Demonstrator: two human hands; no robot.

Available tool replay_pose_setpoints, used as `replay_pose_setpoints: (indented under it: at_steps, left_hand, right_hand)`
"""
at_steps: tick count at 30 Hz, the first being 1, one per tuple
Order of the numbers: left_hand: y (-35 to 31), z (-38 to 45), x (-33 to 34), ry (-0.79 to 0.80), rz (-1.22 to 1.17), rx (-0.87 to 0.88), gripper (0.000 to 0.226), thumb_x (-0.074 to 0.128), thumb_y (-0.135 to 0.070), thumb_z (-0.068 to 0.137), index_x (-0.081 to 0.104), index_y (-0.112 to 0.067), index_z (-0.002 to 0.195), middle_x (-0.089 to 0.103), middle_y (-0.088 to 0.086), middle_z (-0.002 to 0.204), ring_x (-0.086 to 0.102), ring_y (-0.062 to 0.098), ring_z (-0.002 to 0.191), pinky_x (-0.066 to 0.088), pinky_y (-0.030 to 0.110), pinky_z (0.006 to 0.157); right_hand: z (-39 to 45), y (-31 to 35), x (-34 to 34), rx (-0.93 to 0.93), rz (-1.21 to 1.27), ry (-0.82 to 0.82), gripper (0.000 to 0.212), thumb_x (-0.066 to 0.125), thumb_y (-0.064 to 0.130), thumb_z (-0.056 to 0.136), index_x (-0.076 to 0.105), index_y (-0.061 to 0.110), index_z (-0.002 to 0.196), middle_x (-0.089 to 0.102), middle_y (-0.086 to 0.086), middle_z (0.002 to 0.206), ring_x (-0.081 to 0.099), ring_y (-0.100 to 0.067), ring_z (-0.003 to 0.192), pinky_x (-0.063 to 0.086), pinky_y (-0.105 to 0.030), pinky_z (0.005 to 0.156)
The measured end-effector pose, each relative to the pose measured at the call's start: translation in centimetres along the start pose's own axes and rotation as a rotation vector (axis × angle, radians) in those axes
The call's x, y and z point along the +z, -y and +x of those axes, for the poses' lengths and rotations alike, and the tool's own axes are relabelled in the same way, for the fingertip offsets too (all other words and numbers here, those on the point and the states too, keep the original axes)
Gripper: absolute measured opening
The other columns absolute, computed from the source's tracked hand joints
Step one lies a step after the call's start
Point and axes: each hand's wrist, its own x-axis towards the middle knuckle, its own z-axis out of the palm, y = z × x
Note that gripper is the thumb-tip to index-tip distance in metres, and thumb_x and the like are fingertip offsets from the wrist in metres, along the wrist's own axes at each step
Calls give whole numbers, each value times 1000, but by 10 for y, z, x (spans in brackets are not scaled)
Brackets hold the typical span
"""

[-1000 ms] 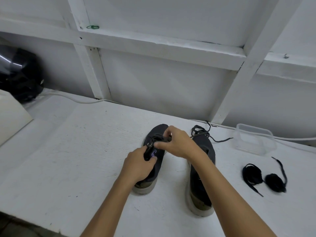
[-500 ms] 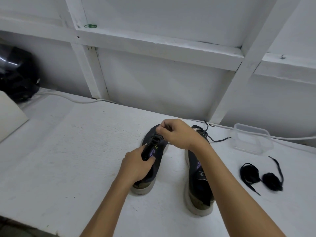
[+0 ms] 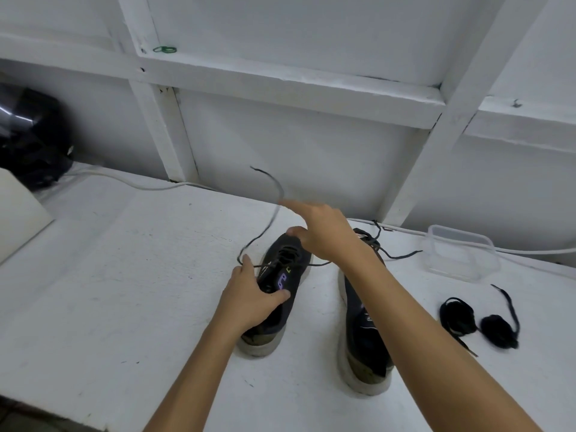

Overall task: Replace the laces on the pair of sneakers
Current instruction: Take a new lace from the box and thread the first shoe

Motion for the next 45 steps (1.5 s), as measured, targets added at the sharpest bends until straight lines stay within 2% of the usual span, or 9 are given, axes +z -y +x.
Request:
replay_pose_setpoints:
  at_steps: [3,6,13,18,23,31,36,41,45]
  left_hand:
    - [1,0,1,50,-10,-147,103,73,-65,75,32,-13,154,33,11,152,49,28,130,47,36,101]
    - [1,0,0,51,-25,-171,70,72,-68,71,62,-14,115,52,7,128,61,20,97,54,34,81]
    - [-4,-2,3,-3,47,-158,103,68,-62,82,20,-7,155,31,15,154,42,31,136,43,35,96]
    - [-10,-4,6,-24,36,-115,111,66,-59,87,-7,-19,160,11,14,162,44,33,136,43,34,98]
    - [-14,-5,6,-108,41,28,99,65,-55,90,1,-27,161,2,6,166,30,33,146,37,41,111]
    - [-45,27,-26,-115,133,590,38,65,-38,94,63,-30,131,63,-13,127,50,10,116,41,30,98]
    - [-42,44,-35,-191,-39,461,14,60,-30,98,68,-20,92,71,-10,91,62,8,90,45,24,79]
    - [-10,62,-33,-366,-28,82,14,54,-31,99,64,-21,99,68,-2,101,63,25,103,45,32,81]
    - [-22,53,-24,-336,18,559,44,58,-30,100,51,-27,144,53,-12,143,42,15,133,36,34,109]
  right_hand:
    - [-4,-14,4,126,-96,136,34,62,34,97,62,33,131,63,1,133,59,-25,117,48,-40,98]
    - [-16,-22,12,157,-146,382,30,67,41,93,71,25,118,66,-1,122,61,-24,111,52,-38,92]
    - [-21,-30,11,131,-12,295,14,60,32,97,70,23,98,66,5,98,62,-19,95,46,-31,75]
    - [-16,-22,-29,145,94,234,36,64,45,92,61,17,69,60,4,70,53,-15,67,43,-29,61]
    - [-20,-18,-61,131,173,214,28,63,44,95,73,18,90,69,2,83,65,-21,77,57,-37,70]
    - [-23,-16,-63,86,176,203,26,63,43,97,74,20,92,68,8,82,59,-6,68,49,-28,66]
    - [-25,-27,-66,129,153,242,22,61,41,98,74,25,90,71,6,85,66,-14,78,52,-29,72]
    - [-31,-48,-68,175,173,238,24,55,35,102,70,35,83,69,12,85,66,-11,83,49,-28,73]
    - [-31,-41,-55,155,185,254,24,55,35,101,71,35,84,66,15,82,62,-7,82,46,-28,73]
